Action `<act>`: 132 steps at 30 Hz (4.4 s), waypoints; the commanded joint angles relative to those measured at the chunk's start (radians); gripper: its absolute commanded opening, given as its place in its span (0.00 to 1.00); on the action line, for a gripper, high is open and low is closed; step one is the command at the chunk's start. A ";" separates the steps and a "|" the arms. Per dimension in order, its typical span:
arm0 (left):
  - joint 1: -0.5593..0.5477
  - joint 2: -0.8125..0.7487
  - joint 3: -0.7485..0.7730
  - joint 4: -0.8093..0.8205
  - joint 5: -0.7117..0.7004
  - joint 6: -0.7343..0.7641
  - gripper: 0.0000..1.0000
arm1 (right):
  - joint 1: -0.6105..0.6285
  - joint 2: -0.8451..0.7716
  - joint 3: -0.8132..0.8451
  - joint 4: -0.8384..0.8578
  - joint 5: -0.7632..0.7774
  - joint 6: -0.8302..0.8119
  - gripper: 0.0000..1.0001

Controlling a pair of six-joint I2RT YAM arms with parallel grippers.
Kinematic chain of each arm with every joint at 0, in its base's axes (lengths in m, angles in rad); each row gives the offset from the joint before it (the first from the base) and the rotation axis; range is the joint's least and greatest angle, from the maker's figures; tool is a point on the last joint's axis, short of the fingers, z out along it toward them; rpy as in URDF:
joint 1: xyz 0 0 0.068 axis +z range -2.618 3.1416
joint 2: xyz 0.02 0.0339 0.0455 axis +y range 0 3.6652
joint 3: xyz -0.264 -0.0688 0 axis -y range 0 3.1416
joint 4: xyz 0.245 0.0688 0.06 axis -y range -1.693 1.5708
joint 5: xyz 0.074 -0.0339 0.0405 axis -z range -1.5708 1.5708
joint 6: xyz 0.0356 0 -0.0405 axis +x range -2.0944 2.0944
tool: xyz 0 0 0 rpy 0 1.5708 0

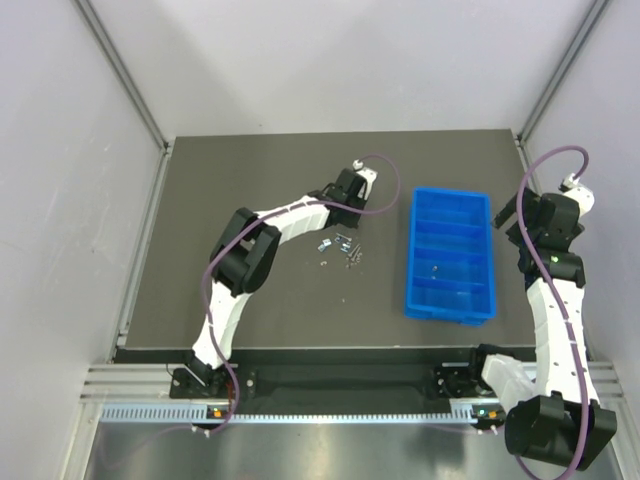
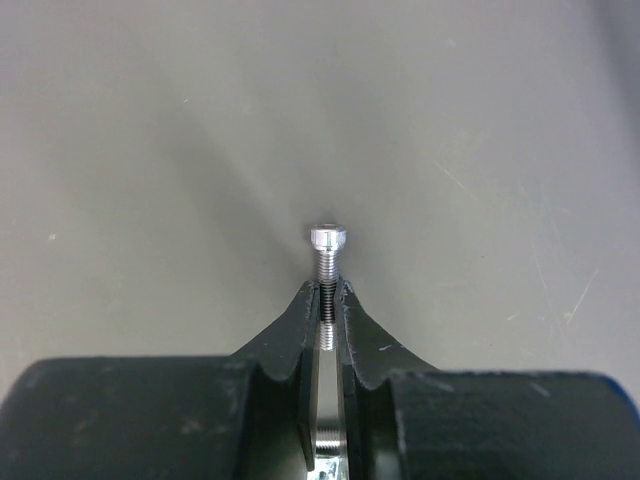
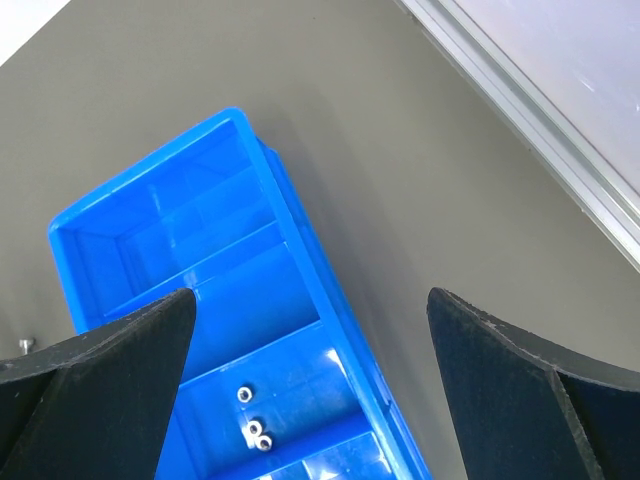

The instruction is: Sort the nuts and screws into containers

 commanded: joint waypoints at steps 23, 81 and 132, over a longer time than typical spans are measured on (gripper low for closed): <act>-0.037 -0.158 0.058 0.260 0.301 -0.467 0.00 | -0.005 -0.005 0.018 0.024 0.027 0.005 1.00; 0.009 -0.238 -0.132 -0.108 0.104 0.108 0.67 | -0.003 -0.038 -0.056 0.058 -0.131 -0.013 1.00; 0.035 -0.005 -0.020 -0.186 -0.035 -0.006 0.00 | -0.002 -0.039 -0.083 0.053 -0.031 -0.003 1.00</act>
